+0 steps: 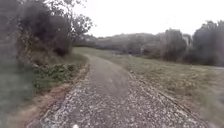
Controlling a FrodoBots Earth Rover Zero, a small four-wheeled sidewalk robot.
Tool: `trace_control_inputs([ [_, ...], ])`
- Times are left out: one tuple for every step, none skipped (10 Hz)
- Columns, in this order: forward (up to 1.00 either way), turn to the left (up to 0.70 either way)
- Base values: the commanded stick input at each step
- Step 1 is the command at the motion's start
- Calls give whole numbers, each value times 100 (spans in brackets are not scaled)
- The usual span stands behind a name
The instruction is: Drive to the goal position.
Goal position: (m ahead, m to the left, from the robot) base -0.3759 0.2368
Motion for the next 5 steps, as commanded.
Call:
trace_control_inputs([
  [70,0],
  [70,0],
  [70,0],
  [70,0],
  [70,0],
])
